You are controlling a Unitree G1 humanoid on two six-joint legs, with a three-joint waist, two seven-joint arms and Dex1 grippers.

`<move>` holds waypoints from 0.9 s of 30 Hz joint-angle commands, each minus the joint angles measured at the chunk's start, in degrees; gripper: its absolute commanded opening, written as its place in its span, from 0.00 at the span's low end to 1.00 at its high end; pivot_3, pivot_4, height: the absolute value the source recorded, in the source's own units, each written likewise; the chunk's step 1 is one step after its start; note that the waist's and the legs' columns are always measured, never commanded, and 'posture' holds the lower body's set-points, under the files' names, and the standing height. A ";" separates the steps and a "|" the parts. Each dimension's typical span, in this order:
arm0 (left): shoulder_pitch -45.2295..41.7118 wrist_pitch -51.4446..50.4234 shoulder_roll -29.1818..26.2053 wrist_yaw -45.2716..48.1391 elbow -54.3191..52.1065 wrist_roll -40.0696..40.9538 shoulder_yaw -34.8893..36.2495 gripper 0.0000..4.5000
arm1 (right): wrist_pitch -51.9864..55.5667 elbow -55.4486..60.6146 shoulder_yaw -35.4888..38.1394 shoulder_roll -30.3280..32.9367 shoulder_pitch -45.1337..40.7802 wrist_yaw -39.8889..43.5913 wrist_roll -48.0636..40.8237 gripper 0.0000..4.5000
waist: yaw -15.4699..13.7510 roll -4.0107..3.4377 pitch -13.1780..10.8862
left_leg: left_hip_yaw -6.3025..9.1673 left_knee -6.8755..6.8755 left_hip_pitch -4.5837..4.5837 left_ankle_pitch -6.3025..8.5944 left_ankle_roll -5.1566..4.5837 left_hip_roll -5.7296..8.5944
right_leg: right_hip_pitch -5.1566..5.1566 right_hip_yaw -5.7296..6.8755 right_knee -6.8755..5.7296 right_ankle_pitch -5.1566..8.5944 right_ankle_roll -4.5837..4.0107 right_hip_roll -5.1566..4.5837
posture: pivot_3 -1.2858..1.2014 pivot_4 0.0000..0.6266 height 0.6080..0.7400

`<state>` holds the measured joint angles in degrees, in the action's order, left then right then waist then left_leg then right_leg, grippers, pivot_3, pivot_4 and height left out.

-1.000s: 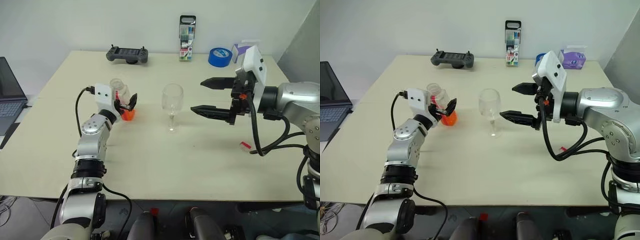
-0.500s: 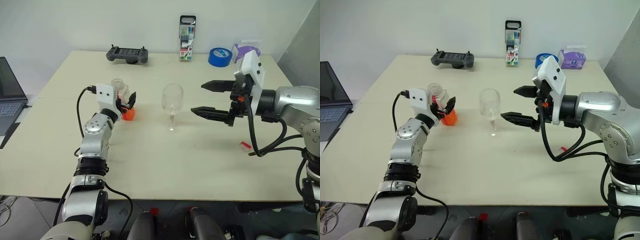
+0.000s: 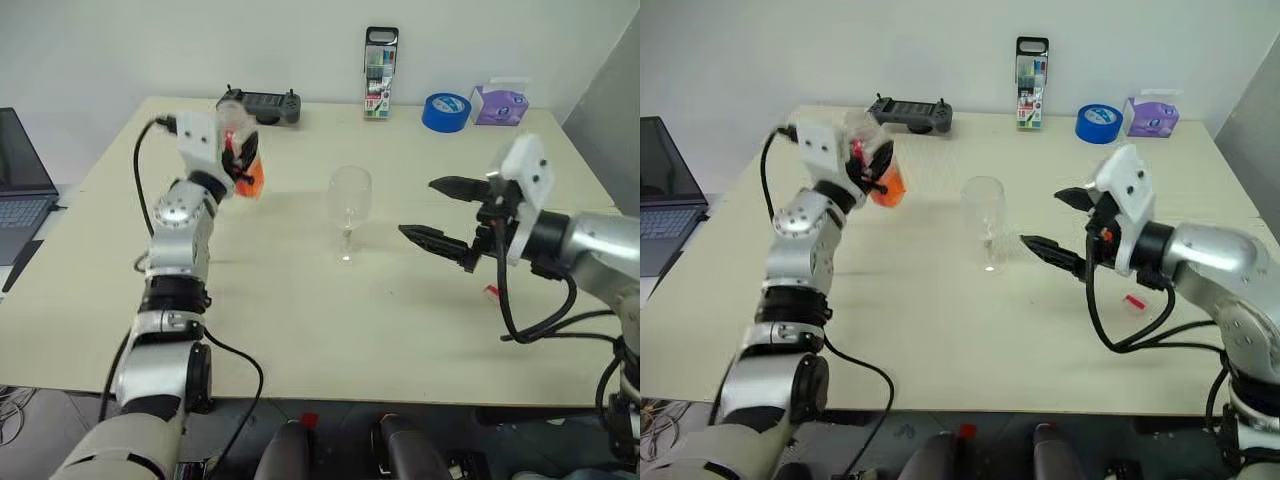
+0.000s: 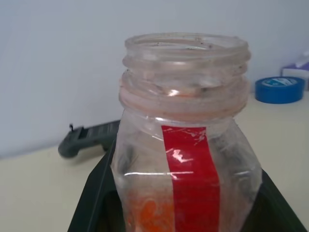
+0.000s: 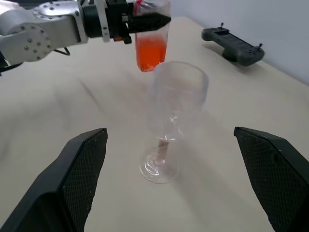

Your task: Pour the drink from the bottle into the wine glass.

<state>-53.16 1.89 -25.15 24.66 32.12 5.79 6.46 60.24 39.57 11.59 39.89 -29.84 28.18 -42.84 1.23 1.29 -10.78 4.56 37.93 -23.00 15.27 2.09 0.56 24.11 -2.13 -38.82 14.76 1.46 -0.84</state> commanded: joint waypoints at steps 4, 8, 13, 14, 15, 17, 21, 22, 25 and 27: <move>-6.30 11.39 -4.69 3.96 -0.07 -11.94 -10.20 0.38 | -5.07 10.57 -2.29 -10.22 6.73 -13.01 3.59 1.00 | 0.43 -0.01 0.01 | -0.09 0.03 0.14 -0.01 -0.01 -0.01 | -0.04 -0.11 -0.13 0.01 0.01 0.06 | 0.52 0.24 1.00; -8.38 18.22 -4.96 3.16 3.54 -16.42 -13.84 0.38 | -8.38 10.56 -8.63 -12.47 8.58 -15.11 8.70 1.00 | 0.56 0.00 0.00 | -0.14 0.04 0.19 -0.02 -0.02 -0.05 | -0.03 -0.15 -0.16 0.01 0.01 0.39 | 0.52 0.24 1.00; -10.97 25.48 -5.96 1.36 7.88 -21.08 -16.38 0.38 | -11.36 9.53 -10.93 -13.18 9.03 -15.43 11.99 1.00 | 0.55 0.00 0.00 | -0.16 0.04 0.11 -0.02 -0.02 -0.05 | 0.01 -0.08 -0.14 0.01 0.01 0.42 | 0.52 0.24 1.00; -11.43 26.55 -6.14 0.98 8.71 -21.89 -16.69 0.38 | -11.75 9.33 -11.08 -13.27 9.06 -15.37 12.40 1.00 | 0.55 0.00 0.00 | -0.16 0.04 0.10 -0.02 -0.02 -0.05 | 0.01 -0.07 -0.13 0.01 0.01 0.42 | 0.52 0.24 1.00; -12.15 27.65 -6.38 0.31 9.82 -22.86 -17.04 0.38 | -12.34 8.97 -11.15 -13.26 9.11 -15.18 12.92 1.00 | 0.53 0.00 0.00 | -0.17 0.03 0.10 -0.02 -0.02 -0.05 | 0.01 -0.07 -0.13 0.01 0.01 0.42 | 0.52 0.24 1.00; -13.81 30.42 -7.32 -1.32 12.38 -25.46 -18.16 0.38 | -14.08 8.05 -11.19 -13.10 9.57 -14.54 14.33 1.00 | 0.48 0.00 0.00 | -0.16 0.03 0.09 -0.02 -0.03 -0.05 | 0.01 -0.05 -0.13 0.01 0.01 0.42 | 0.52 0.24 1.00; -15.86 35.96 -8.73 -3.97 15.88 -30.48 -20.95 0.38 | -16.65 6.37 -11.71 -12.81 10.30 -13.77 16.81 1.00 | 0.49 0.00 0.00 | -0.19 0.03 0.10 -0.01 -0.03 -0.04 | 0.00 -0.06 -0.13 0.01 0.01 0.42 | 0.52 0.24 1.00; -16.15 36.96 -8.92 -4.63 16.43 -31.43 -21.47 0.38 | -17.09 6.03 -11.84 -12.74 10.41 -13.57 17.20 1.00 | 0.49 0.00 0.00 | -0.22 0.03 0.11 -0.01 -0.03 -0.03 | 0.00 -0.07 -0.15 0.01 0.01 0.42 | 0.52 0.24 1.00; -16.67 38.76 -9.37 -6.97 17.88 -33.47 -22.27 0.38 | -18.22 4.83 -12.13 -12.83 10.15 -13.11 18.44 1.00 | 0.50 0.00 0.00 | -0.24 0.04 0.12 -0.02 -0.03 -0.04 | 0.00 -0.07 -0.16 0.01 0.01 0.42 | 0.52 0.24 1.00; -17.00 39.81 -9.85 -8.64 18.53 -35.66 -23.24 0.38 | -18.98 3.42 -12.27 -13.14 9.17 -13.02 19.23 1.00 | 0.52 0.00 0.00 | -0.25 0.05 0.11 -0.02 -0.03 -0.04 | 0.01 -0.05 -0.17 0.01 0.01 0.43 | 0.52 0.24 1.00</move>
<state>-67.38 40.07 -33.78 18.35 51.47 -28.80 -16.85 43.00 42.65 -1.31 26.69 -19.33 14.97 -24.69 1.74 1.29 -10.78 4.31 37.97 -22.88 15.26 2.06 0.52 24.12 -2.18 -38.98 14.76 1.47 -0.41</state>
